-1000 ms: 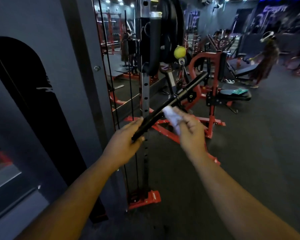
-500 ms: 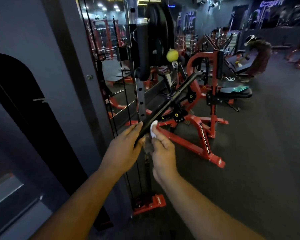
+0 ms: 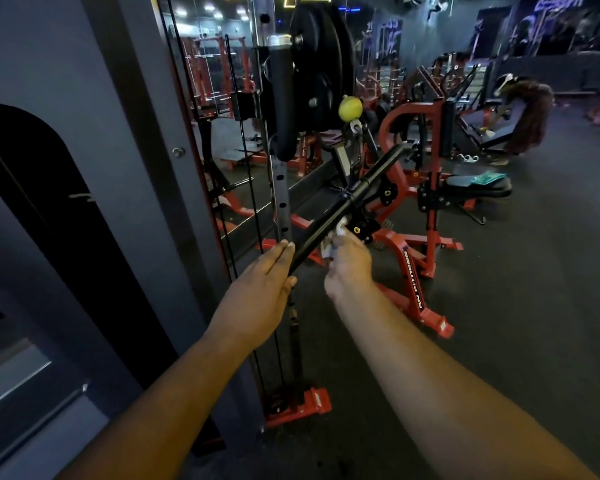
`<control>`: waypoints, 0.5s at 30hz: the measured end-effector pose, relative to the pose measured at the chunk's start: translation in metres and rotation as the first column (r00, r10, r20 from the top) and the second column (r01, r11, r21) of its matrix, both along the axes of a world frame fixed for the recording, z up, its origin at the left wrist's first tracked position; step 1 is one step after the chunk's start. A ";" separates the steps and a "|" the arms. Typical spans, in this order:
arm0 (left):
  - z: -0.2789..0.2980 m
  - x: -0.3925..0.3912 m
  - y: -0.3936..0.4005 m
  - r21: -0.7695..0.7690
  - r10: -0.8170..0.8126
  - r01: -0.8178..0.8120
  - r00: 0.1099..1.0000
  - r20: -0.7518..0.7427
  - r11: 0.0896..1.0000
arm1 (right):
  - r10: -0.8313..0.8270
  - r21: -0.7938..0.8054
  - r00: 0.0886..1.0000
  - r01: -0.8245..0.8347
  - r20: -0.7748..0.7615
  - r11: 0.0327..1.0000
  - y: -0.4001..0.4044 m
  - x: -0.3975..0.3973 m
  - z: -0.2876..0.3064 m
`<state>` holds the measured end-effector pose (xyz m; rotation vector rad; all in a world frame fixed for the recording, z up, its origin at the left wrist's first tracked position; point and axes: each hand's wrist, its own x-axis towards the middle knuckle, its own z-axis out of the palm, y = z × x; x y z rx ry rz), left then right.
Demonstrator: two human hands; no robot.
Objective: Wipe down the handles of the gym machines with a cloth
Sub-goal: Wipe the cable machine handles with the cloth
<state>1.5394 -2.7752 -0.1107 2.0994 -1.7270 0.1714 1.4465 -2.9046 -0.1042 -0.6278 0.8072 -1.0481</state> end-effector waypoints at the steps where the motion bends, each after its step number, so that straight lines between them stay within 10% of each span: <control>1: 0.000 -0.001 -0.001 0.005 -0.003 0.003 1.000 0.009 1.000 | 0.063 0.011 0.998 -0.063 -0.008 0.998 0.011 -0.002 -0.007; 9: -0.001 -0.011 -0.003 0.016 -0.011 0.010 0.996 0.089 1.000 | 0.466 -0.155 0.852 -0.507 -0.237 0.848 0.038 -0.039 -0.031; 15: -0.003 -0.014 -0.003 0.004 -0.005 0.005 1.000 0.027 1.000 | -0.264 -0.560 0.843 -0.052 -0.469 0.827 -0.060 -0.062 -0.020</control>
